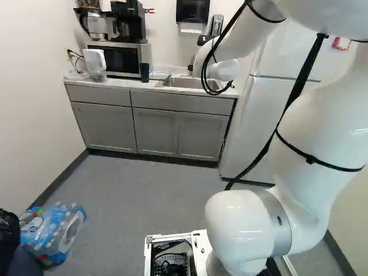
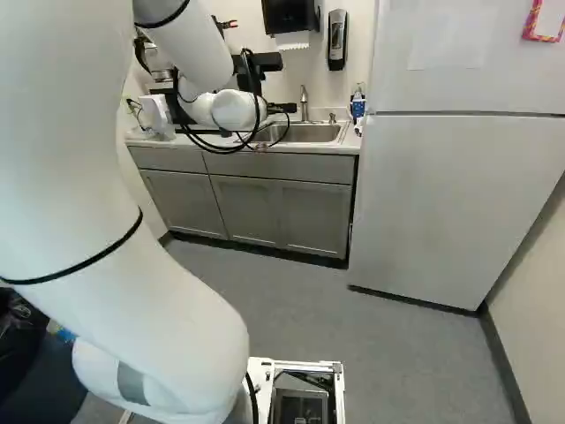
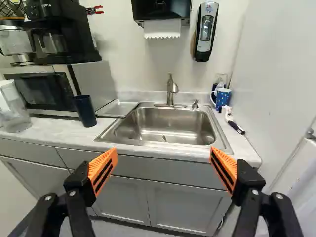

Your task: Rinse the cup and place it in the tray

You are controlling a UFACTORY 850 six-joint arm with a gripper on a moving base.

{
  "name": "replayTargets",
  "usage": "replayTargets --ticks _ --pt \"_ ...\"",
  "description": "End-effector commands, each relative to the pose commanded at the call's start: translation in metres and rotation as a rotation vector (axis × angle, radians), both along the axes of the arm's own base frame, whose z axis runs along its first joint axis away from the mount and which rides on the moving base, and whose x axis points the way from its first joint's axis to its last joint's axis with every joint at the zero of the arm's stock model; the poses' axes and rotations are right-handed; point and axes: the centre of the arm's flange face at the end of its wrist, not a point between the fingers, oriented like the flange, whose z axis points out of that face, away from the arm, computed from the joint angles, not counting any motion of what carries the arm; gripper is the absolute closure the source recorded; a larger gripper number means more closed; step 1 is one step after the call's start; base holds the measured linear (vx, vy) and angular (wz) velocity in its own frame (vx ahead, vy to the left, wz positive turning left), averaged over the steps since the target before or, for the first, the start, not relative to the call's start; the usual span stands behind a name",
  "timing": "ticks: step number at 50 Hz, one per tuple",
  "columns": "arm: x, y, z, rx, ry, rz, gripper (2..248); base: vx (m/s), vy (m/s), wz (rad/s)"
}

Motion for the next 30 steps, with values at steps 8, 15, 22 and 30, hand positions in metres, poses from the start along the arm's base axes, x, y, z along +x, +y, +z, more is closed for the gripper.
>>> replayTargets --ticks 8,15,22,30 --pt "0.004 -0.002 0.006 0.001 0.012 -0.002 3 0.0 0.0 0.0" --pt "0.007 -0.003 0.012 0.001 0.02 -0.005 3 0.0 0.0 0.0" --pt "0.01 -0.004 0.018 0.001 0.023 -0.006 3 0.0 0.0 0.0" --pt "0.012 -0.005 0.025 0.001 0.02 -0.008 3 0.0 0.0 0.0"
